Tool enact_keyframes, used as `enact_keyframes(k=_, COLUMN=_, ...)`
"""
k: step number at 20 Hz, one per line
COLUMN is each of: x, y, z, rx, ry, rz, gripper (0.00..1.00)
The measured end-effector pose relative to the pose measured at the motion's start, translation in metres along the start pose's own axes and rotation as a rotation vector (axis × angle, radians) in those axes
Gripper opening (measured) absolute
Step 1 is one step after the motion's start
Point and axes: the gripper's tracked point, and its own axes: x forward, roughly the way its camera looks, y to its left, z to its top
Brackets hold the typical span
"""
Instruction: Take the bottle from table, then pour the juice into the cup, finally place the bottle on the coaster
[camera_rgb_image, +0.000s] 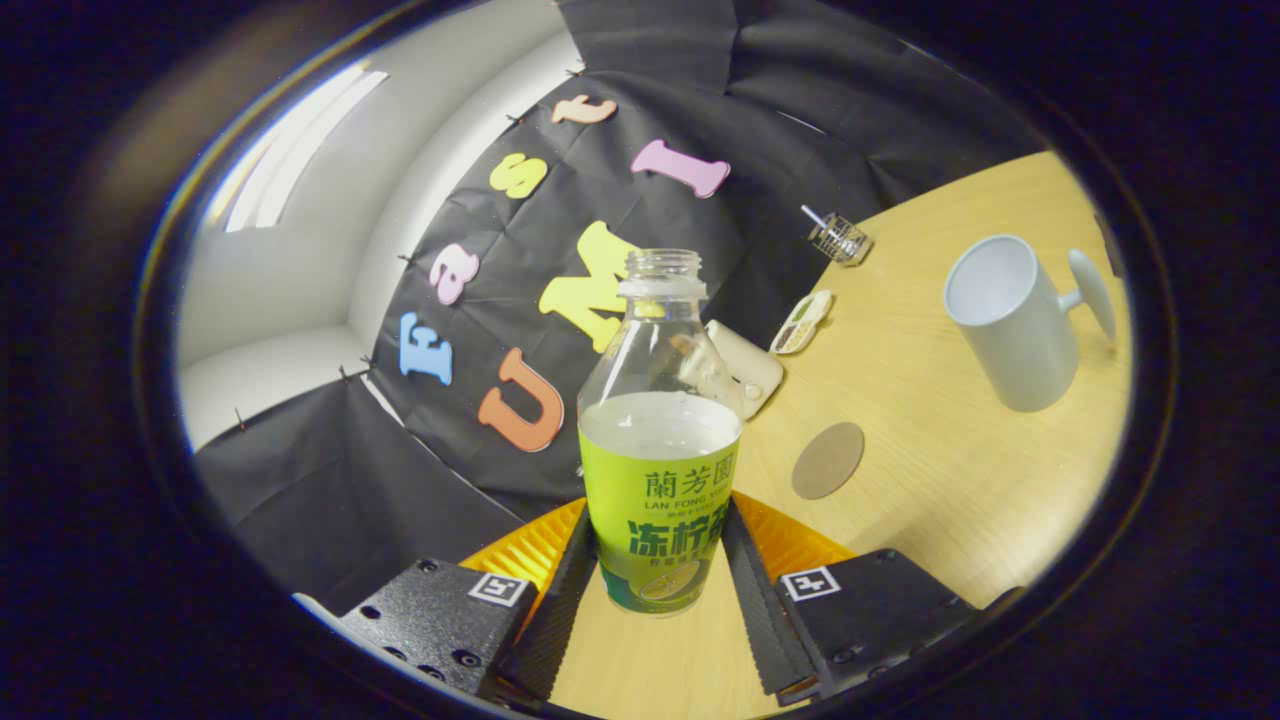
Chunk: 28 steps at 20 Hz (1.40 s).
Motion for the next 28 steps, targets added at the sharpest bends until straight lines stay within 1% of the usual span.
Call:
enact_keyframes(k=5, x=0.001, y=-0.007, z=0.010, rx=0.121, ry=-0.025, rz=0.004, gripper=0.77)
enact_keyframes(k=9, x=0.007, y=-0.010, z=0.018, rx=0.233, ry=-0.035, rz=-0.008, gripper=0.77)
enact_keyframes(k=17, x=0.006, y=-0.001, z=0.040, rx=0.449, ry=-0.096, rz=0.027, gripper=0.77)
enact_keyframes(k=18, x=0.007, y=0.004, z=0.050, rx=0.496, ry=-0.109, rz=0.038, gripper=0.77)
enact_keyframes(k=21, x=0.015, y=0.013, z=0.060, rx=0.552, ry=-0.129, rz=0.060, gripper=0.76)
enact_keyframes(k=28, x=0.018, y=0.020, z=0.072, rx=0.685, ry=-0.163, rz=0.092, gripper=0.76)
